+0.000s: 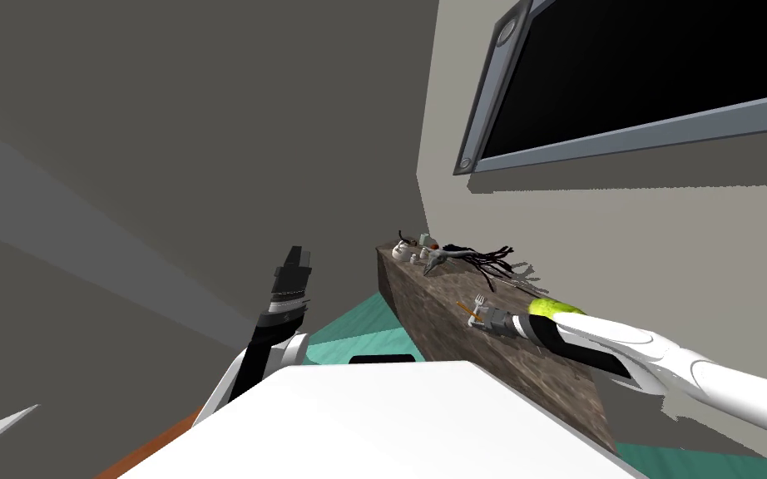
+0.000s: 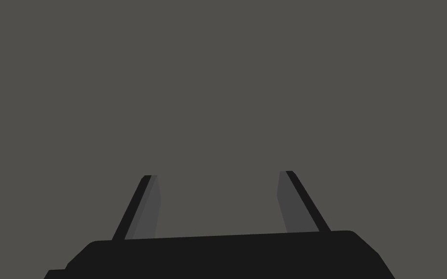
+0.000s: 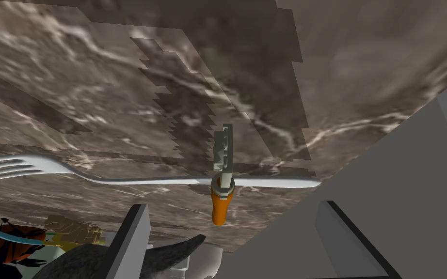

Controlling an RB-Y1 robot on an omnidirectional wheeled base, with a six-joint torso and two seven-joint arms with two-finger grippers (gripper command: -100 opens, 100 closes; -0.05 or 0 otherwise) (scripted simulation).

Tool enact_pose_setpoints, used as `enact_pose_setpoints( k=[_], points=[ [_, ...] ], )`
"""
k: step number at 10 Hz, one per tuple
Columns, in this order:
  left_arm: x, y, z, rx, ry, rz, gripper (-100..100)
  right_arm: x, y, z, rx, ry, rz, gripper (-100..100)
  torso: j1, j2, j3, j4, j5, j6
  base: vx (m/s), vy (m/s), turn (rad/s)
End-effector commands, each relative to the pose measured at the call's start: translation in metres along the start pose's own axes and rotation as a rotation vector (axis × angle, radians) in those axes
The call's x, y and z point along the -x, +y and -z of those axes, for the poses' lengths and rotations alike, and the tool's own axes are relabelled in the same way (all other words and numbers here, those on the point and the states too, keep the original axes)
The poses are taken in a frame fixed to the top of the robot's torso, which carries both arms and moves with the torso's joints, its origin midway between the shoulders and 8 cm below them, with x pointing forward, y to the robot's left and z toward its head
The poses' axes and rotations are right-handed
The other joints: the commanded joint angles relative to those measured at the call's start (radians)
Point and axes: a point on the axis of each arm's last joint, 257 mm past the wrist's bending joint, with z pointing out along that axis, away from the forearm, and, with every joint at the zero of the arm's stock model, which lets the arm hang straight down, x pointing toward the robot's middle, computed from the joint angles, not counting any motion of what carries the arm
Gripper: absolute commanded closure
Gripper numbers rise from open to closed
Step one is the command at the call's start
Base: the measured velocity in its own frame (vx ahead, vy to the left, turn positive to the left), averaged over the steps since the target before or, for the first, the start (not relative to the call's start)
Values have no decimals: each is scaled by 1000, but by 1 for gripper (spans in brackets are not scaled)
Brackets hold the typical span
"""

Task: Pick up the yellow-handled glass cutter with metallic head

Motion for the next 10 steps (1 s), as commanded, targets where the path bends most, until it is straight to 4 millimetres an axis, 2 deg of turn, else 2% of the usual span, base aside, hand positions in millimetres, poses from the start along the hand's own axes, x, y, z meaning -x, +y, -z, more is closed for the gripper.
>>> enact_pose_setpoints(
  k=[1,3,4,5,6,8,9,10],
  points=[
    [0,0,0,0,0,0,0,-6,-7,8,-12,26,10,-100,0,0,0,0,0,0,21,53,-18],
    [0,0,0,0,0,0,0,-24,-19,18,-34,80,33,-100,-3,2,1,1,-1,0,10,35,-31],
    [0,0,0,0,0,0,0,-18,-16,14,-27,64,26,-100,-3,3,1,1,-1,0,6,18,-13],
    [0,0,0,0,0,0,0,-19,-17,15,-29,67,27,0,-4,3,2,1,-1,0,0,0,0],
    [0,0,0,0,0,0,0,-28,-15,10,-36,68,18,-100,-5,3,2,1,-1,0,17,6,75],
    [0,0,0,0,0,0,0,-37,-13,4,-43,69,9,-100,-5,1,1,0,-2,0,36,8,67],
    [0,0,0,0,0,0,0,-33,-15,6,-40,68,12,-100,-6,0,0,0,-4,-1,13,1,2],
    [0,0,0,0,0,0,0,-33,-15,5,-40,69,12,100,-8,-1,-1,-1,-5,-2,0,0,0]
  ],
)
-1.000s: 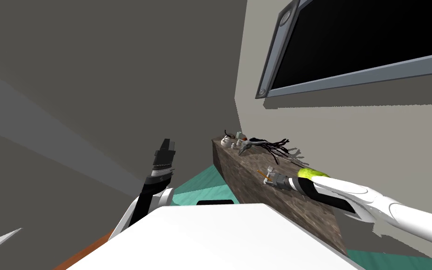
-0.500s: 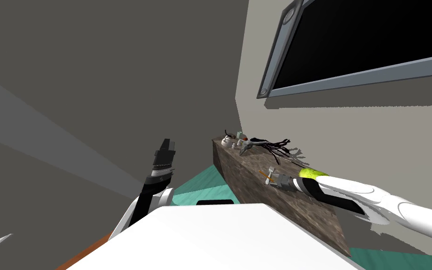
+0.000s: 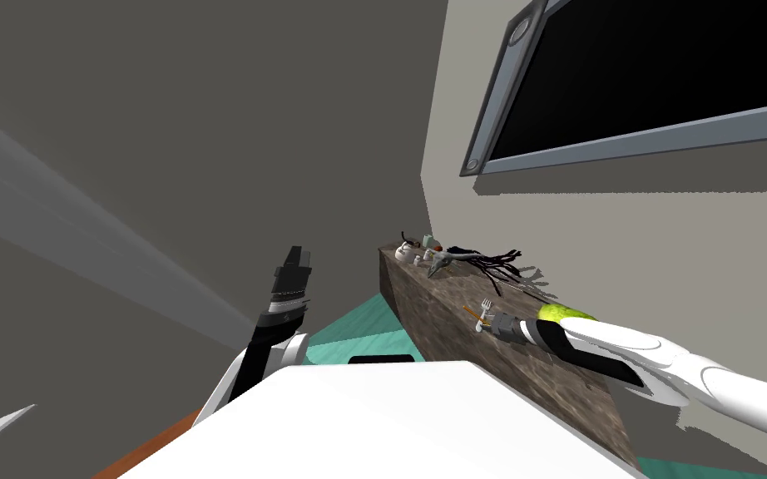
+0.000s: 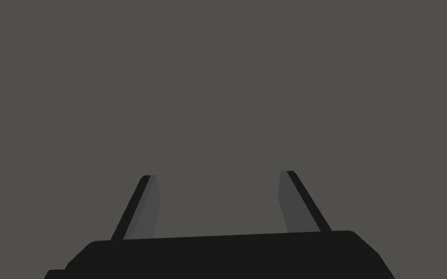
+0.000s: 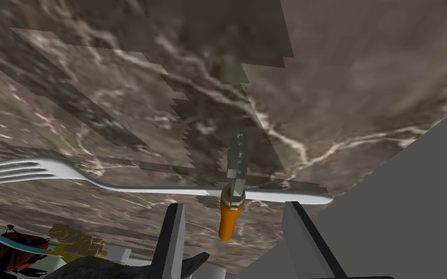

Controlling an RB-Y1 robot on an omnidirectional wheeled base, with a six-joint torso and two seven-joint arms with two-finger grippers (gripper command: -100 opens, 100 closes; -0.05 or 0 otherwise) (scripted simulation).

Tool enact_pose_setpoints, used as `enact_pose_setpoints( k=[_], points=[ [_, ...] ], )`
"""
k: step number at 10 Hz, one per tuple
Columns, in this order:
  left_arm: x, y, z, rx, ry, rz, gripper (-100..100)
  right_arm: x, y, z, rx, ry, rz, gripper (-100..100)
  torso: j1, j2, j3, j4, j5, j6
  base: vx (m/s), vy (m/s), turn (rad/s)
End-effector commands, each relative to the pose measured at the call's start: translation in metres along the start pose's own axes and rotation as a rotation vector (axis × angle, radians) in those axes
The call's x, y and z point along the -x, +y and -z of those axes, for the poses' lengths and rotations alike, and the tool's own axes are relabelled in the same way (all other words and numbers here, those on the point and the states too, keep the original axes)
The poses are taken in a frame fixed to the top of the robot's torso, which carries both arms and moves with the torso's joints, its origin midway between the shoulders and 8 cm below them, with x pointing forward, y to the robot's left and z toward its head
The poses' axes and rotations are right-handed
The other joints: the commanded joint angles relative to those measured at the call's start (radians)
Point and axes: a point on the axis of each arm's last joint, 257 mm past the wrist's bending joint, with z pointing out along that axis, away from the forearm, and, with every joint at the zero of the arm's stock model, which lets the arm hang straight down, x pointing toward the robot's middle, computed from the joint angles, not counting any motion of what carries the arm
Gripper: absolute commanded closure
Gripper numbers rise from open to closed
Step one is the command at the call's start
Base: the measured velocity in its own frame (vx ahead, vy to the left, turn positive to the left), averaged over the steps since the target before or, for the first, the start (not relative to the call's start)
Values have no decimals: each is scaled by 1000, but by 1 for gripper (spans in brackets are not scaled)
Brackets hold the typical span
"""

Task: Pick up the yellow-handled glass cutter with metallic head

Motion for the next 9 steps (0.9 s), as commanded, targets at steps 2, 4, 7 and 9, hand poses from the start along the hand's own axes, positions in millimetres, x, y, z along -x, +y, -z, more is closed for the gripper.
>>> enact_pose_setpoints(
  k=[2,4,7,9],
  points=[
    [0,0,0,0,0,0,0,0,-1,0,-1,0,1,100,0,0,0,0,0,0,0,0,0],
    [0,0,0,0,0,0,0,0,0,0,0,0,0,100,-1,0,0,0,-1,0,0,0,0],
    [0,0,0,0,0,0,0,12,-2,9,9,-2,14,100,-1,1,0,0,0,1,-19,-5,-49],
    [0,0,0,0,0,0,0,10,-1,9,7,-2,11,0,-1,2,1,0,-1,0,-9,-2,-8]
  ],
)
